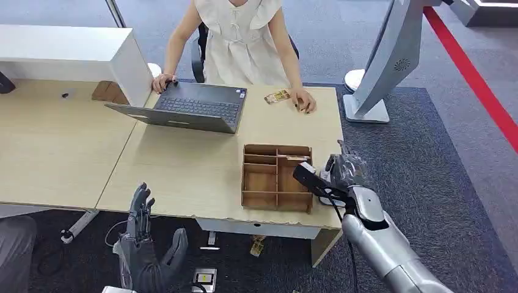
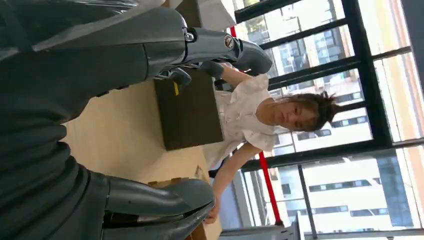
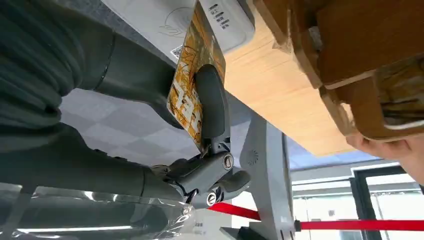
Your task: Pass the card to the sensor for recognition and then transmit it.
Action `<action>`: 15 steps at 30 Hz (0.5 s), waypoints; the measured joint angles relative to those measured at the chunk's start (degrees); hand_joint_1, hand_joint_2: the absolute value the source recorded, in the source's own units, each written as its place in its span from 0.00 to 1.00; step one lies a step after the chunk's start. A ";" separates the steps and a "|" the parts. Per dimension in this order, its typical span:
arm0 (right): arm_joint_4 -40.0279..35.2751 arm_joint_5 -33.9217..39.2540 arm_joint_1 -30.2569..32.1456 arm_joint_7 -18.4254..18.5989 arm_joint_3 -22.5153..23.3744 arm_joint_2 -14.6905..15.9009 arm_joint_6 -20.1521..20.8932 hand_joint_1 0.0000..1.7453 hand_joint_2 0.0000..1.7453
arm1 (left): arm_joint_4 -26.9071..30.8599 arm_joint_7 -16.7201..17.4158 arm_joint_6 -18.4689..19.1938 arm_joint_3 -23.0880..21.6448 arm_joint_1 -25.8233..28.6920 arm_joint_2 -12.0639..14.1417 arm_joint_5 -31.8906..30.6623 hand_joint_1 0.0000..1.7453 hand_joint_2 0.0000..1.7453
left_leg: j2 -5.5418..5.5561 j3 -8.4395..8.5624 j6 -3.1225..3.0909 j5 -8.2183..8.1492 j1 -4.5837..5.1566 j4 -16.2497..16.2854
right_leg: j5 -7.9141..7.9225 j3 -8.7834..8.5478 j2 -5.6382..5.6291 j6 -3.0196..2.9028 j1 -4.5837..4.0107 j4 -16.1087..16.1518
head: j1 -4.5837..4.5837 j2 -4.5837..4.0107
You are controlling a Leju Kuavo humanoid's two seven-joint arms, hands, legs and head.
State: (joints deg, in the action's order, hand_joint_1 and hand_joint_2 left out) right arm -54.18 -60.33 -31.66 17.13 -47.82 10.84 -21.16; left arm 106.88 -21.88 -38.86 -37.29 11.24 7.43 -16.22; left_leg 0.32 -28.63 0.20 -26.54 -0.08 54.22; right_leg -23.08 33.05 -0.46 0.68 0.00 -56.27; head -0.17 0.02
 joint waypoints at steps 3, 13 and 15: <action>0.48 0.79 0.00 1.14 0.04 0.35 -1.21 1.00 1.00 | 0.20 -0.04 0.00 0.04 0.15 0.00 0.02 0.00 1.00 | 0.00 0.01 0.00 0.00 0.00 0.00 | 0.00 0.00 0.00 0.00 0.00 0.00 | 0.00 -0.02; 0.50 2.23 0.82 2.76 0.48 2.49 -2.06 1.00 1.00 | 0.33 -0.07 0.02 0.09 0.50 0.00 0.31 0.00 1.00 | 0.00 0.02 0.00 0.00 0.01 0.00 | 0.00 0.00 0.00 0.00 0.00 0.01 | 0.00 -0.02; 0.44 2.73 1.00 2.76 0.50 2.69 -1.62 1.00 1.00 | 0.33 -0.15 0.00 0.09 0.49 0.00 0.70 0.00 1.00 | 0.00 0.02 0.00 0.00 0.00 0.00 | 0.00 0.00 0.00 0.00 0.00 0.01 | 0.00 -0.02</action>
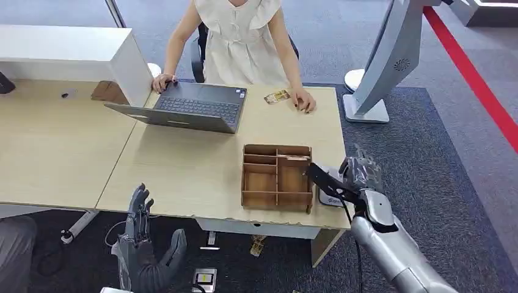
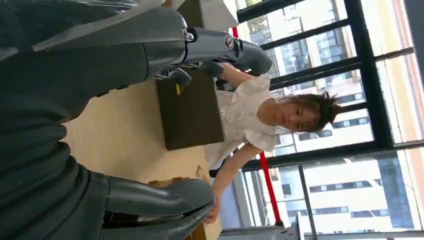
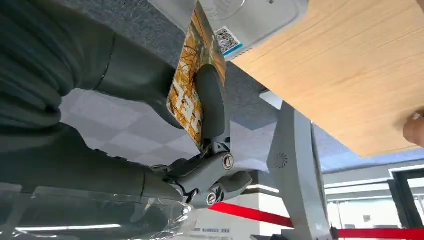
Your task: Pass the card to the sensor for recognition and then transmit it.
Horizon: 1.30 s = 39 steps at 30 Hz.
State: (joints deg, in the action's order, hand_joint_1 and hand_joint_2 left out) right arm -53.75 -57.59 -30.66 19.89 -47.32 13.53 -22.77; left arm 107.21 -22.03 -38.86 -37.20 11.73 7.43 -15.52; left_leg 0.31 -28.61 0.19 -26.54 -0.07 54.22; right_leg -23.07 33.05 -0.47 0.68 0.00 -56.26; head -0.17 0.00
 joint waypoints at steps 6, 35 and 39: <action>-0.44 1.24 0.43 -0.74 0.00 0.11 0.68 1.00 1.00 | 0.00 -0.70 0.00 0.00 -0.02 0.00 0.63 0.00 1.00 | 0.00 0.00 0.00 0.00 -0.01 0.00 | 0.00 0.00 0.00 0.00 -0.01 -0.01 | 0.00 0.00; 4.11 4.26 1.02 -5.92 -1.55 -3.78 6.10 1.00 1.00 | -0.11 1.22 0.02 -1.18 -1.38 0.13 2.05 0.00 1.00 | 0.00 0.06 0.00 0.00 -0.01 0.00 | 0.00 -0.08 0.00 -0.01 0.00 0.00 | 0.00 0.00; 5.01 3.71 0.77 -5.48 -1.64 -4.20 4.87 1.00 1.00 | -0.13 1.09 0.00 -1.22 -1.45 0.13 2.08 0.00 1.00 | 0.00 0.06 0.00 0.00 0.00 0.00 | -0.01 -0.08 0.00 -0.01 0.00 0.00 | 0.00 0.00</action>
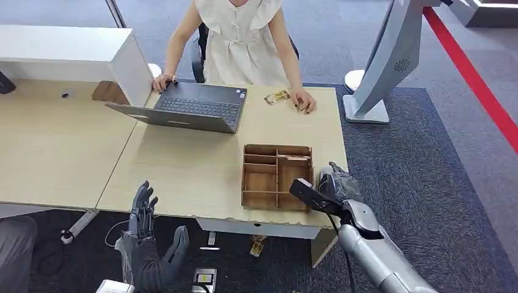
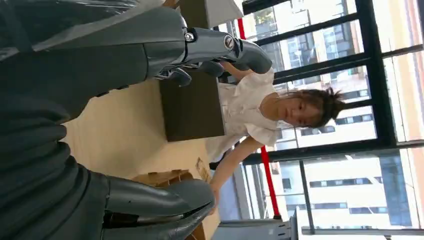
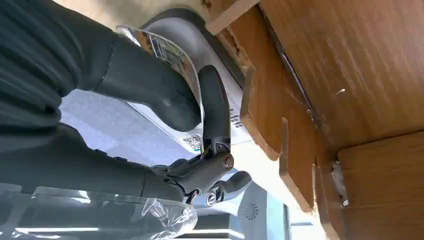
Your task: Pass the card to the sensor for recognition and then transmit it.
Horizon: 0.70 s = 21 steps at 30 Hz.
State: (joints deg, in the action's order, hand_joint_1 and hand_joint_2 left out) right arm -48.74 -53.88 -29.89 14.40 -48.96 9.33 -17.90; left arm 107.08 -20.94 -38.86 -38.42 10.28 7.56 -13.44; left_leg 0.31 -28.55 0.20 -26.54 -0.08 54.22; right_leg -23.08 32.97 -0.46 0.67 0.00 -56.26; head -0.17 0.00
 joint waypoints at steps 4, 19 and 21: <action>0.44 -0.98 -0.57 1.64 -0.07 -0.09 -1.57 1.00 1.00 | -0.04 -0.22 0.02 0.00 -0.01 0.00 0.11 0.00 1.00 | 0.00 0.01 0.00 0.00 0.00 0.00 | 0.00 0.00 0.00 0.00 0.00 0.00 | 0.00 0.00; -6.31 -11.97 -1.55 10.75 1.18 1.44 -9.20 1.00 1.00 | -0.18 -2.34 0.02 0.15 0.85 -0.11 0.24 0.00 1.00 | 0.00 0.00 0.00 0.00 0.00 0.00 | 0.00 0.01 0.00 0.00 0.00 -0.01 | 0.00 0.00; -8.84 -13.93 -1.76 11.91 1.47 1.92 -8.59 1.00 1.00 | -0.46 -3.04 0.00 0.35 0.93 -0.22 0.55 0.00 1.00 | 0.00 0.00 0.00 0.00 0.00 0.00 | 0.00 0.02 0.00 0.00 0.00 0.00 | -0.02 0.00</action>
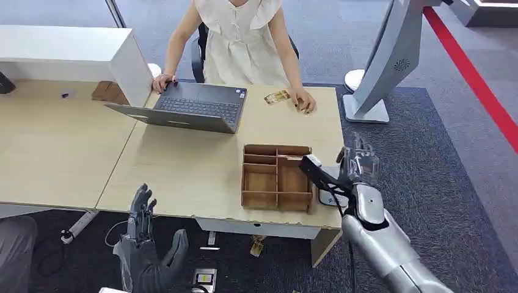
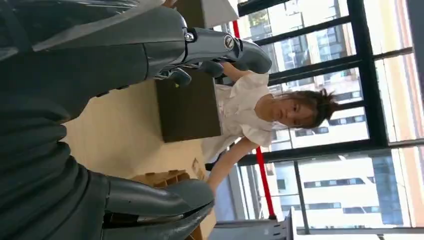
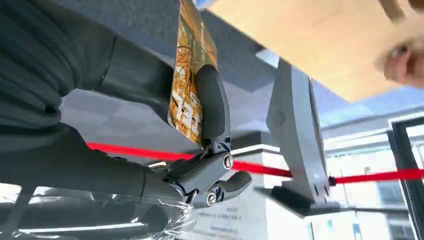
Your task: Pass the card to the sensor for recognition and then transmit it.
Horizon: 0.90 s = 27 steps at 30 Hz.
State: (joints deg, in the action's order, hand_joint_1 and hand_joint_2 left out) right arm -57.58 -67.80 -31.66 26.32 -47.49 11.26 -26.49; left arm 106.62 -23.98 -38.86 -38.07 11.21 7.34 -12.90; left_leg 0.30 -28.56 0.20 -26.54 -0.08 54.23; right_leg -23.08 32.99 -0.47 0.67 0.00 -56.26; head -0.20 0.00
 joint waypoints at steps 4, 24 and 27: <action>-4.13 -2.21 -0.51 0.68 0.70 0.41 1.29 1.00 1.00 | -0.20 -0.35 0.02 0.31 0.00 -0.22 0.39 0.00 1.00 | 0.00 -0.01 0.00 0.00 0.00 0.00 | 0.00 0.00 0.00 0.00 0.00 0.00 | 0.02 0.00; -5.29 7.61 -12.36 -13.99 -3.52 -10.67 6.05 1.00 1.00 | -6.46 -4.17 0.67 -7.85 -10.34 -0.37 10.50 0.00 1.00 | 0.08 -0.06 0.08 0.11 -0.03 0.00 | 0.02 0.05 0.05 -0.02 -0.02 -0.08 | 0.02 0.00; -2.61 7.59 -15.01 -12.31 -4.22 -11.56 9.66 1.00 1.00 | -8.18 -5.09 4.25 -10.38 -12.58 -0.41 11.91 0.00 1.00 | 0.07 -0.06 0.07 0.10 -0.02 0.00 | 0.03 0.04 0.05 -0.01 -0.01 -0.07 | 0.02 0.00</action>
State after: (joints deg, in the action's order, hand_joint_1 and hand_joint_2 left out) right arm -60.19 -60.22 -46.67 14.01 -51.71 -0.31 -16.82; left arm 98.44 -29.07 -34.62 -48.46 -1.37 6.93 -0.98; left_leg 0.37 -28.62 0.27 -26.44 -0.10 54.23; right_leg -23.05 33.04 -0.41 0.66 -0.01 -56.33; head -0.17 0.00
